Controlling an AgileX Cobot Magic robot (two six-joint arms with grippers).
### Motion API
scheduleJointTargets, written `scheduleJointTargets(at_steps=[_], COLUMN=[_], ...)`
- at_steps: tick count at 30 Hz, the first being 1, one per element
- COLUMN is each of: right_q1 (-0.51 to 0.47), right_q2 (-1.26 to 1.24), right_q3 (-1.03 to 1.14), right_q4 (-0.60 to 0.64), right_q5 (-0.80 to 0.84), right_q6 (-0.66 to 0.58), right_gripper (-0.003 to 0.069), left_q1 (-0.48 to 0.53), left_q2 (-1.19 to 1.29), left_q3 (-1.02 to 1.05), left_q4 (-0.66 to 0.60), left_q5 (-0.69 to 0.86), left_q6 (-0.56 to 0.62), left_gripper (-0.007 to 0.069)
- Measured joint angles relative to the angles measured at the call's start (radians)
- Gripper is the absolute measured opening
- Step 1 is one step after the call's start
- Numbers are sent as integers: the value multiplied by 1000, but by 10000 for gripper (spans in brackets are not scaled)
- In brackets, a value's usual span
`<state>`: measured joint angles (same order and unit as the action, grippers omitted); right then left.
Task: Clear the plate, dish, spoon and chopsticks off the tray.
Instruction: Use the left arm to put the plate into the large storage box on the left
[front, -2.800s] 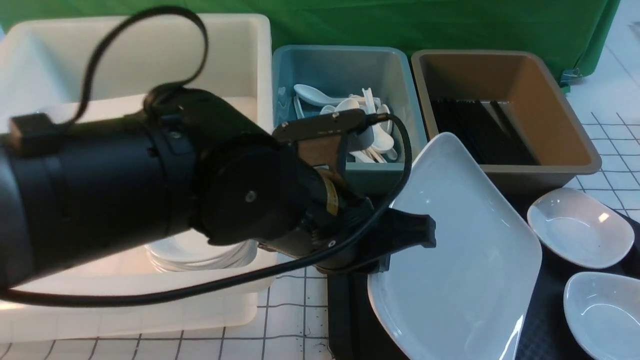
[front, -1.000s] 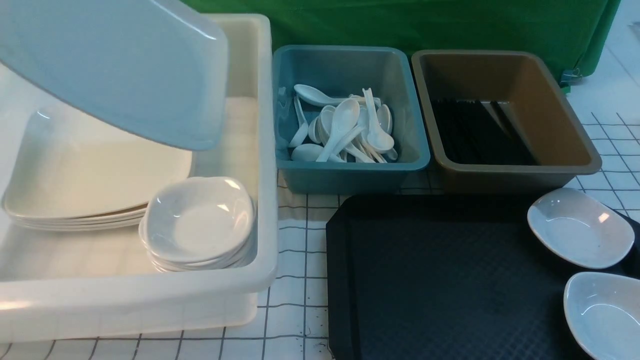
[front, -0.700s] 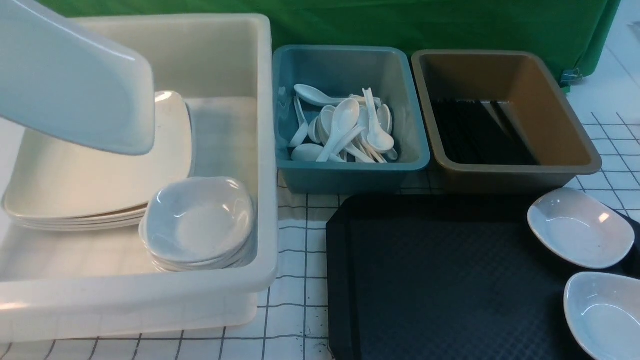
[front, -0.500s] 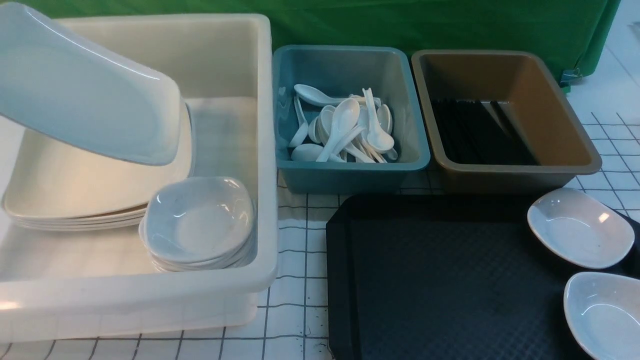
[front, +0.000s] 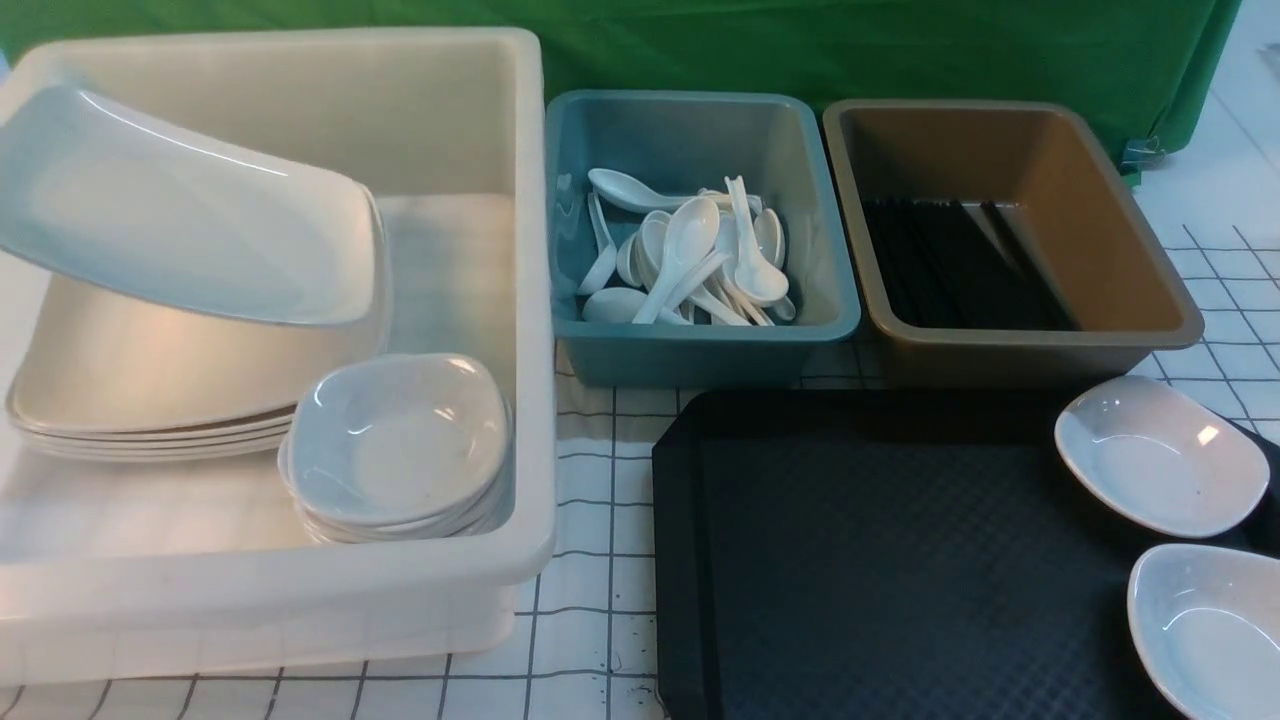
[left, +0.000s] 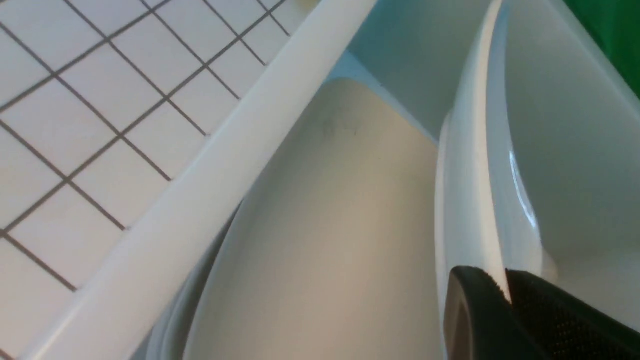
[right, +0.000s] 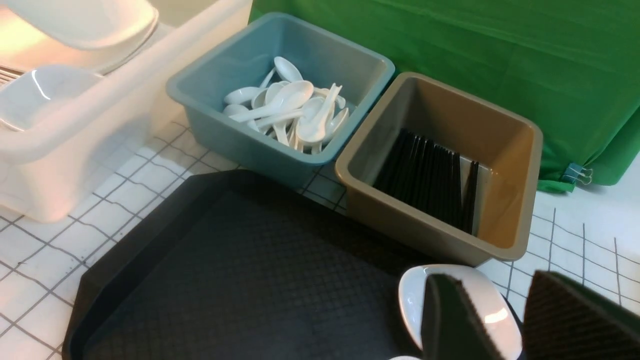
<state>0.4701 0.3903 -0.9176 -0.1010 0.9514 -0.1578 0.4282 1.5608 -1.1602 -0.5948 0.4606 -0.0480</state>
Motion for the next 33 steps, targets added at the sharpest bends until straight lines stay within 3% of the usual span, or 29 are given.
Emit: scheduleJointTargets(at_steps=[13,27,33], right_q1=[0,0,0], right_q2=[0,0,0], right_q3=[0,0,0], right_q4=[0,0,0], right_q5=[1,1,1], right_q6=[0,0,0], right_gripper=[239,239,239], left_q1=[2,2,2], left_q2=[39,60,53], left_q3=[0,0,0], left_q4=[97,331,383], left_q5=[80,104,147], left_q6=[65,70,70], left_gripper=[32,379,396])
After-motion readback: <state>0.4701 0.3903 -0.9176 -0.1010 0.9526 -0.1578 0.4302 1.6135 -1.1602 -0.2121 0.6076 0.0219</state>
